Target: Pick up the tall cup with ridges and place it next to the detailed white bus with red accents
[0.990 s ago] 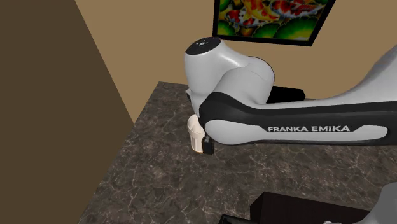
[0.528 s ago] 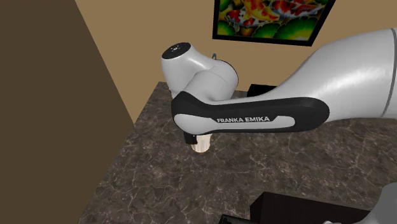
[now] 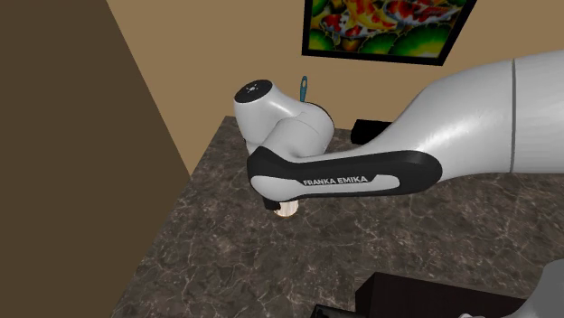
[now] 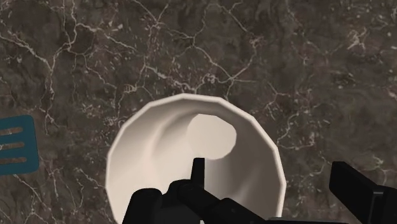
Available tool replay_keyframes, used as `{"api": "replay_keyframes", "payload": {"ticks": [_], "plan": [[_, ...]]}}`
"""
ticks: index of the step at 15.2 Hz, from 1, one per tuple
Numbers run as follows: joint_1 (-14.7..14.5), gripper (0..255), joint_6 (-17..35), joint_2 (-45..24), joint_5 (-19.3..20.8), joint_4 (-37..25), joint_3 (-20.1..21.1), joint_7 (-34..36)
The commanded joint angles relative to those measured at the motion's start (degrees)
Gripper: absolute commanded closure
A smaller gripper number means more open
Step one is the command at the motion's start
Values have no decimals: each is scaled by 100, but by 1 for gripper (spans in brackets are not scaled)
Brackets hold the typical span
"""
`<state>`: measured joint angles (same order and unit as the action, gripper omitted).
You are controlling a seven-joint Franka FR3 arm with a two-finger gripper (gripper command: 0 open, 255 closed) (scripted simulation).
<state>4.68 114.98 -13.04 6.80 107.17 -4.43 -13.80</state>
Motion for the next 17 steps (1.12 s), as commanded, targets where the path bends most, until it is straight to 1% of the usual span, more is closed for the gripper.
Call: {"api": "replay_keyframes", "payload": {"ticks": [1,7,8,17], "plan": [[0,0,49,-10,2,37,0,6],[0,0,47,-10,2,35,0,6],[0,255,47,-10,2,35,0,6],[0,255,49,-10,2,36,0,6]]}}
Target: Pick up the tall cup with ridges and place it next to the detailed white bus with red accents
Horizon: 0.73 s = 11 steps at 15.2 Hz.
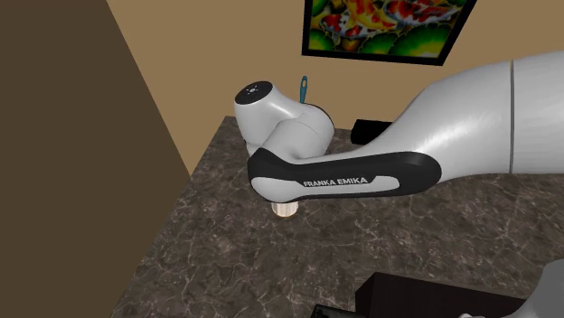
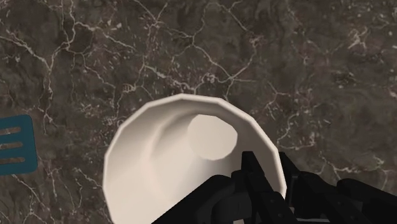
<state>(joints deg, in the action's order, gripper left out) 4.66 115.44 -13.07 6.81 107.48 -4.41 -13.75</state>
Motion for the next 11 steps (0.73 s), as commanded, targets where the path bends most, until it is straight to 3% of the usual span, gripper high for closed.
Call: {"api": "replay_keyframes", "payload": {"ticks": [1,11], "plan": [[1,255,-66,23,0,-34,-2,-6],[-9,255,-768,257,-14,-505,1,-77]]}}
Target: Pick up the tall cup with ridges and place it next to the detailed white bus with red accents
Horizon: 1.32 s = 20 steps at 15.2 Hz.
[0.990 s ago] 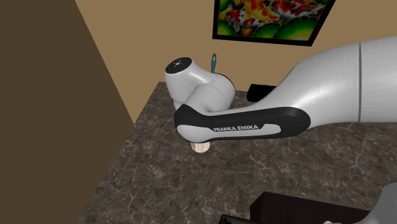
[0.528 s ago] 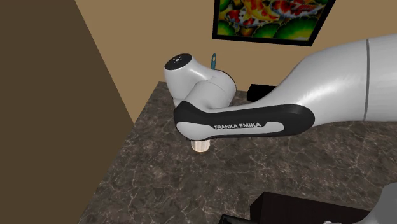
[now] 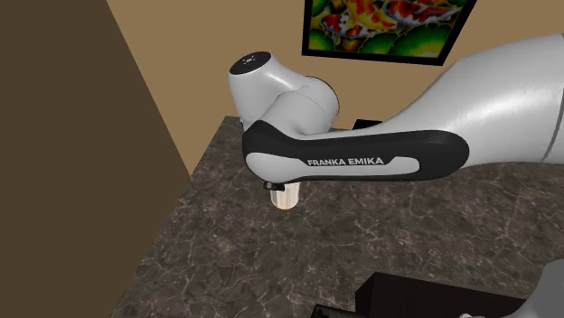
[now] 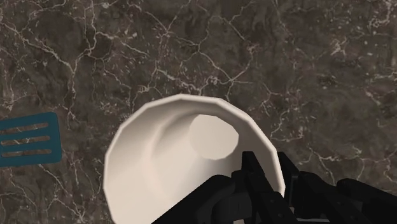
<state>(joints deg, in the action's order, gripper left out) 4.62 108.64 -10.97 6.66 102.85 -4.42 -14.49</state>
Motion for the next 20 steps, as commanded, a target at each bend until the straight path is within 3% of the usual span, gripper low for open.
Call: {"api": "replay_keyframes", "payload": {"ticks": [1,20], "plan": [[-6,255,-159,65,-1,-97,3,-10],[-19,255,-1584,162,-23,-1432,6,-159]]}}
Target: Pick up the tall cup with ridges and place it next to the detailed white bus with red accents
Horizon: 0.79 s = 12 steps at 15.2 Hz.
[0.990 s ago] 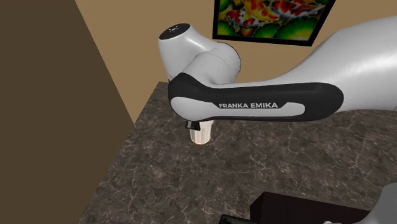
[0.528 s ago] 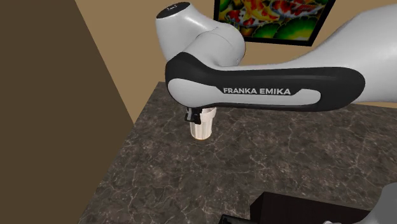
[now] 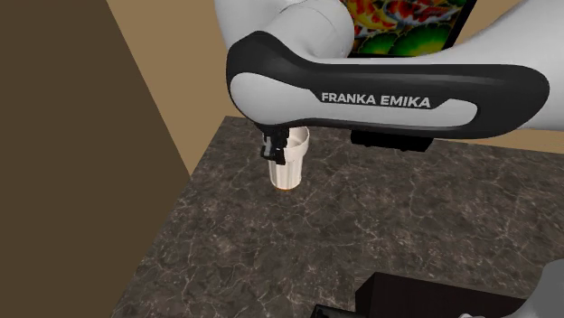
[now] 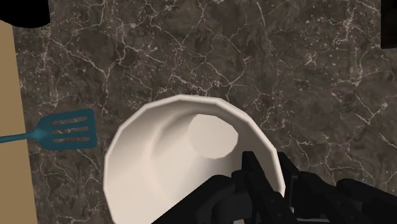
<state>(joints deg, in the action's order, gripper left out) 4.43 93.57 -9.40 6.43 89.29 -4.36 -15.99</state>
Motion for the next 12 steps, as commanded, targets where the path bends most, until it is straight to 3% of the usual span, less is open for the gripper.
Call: {"api": "replay_keyframes", "payload": {"ticks": [1,12], "plan": [[0,255,-156,-4,0,-165,-1,-18],[1,255,-1083,-214,-12,-1306,-5,-125]]}}
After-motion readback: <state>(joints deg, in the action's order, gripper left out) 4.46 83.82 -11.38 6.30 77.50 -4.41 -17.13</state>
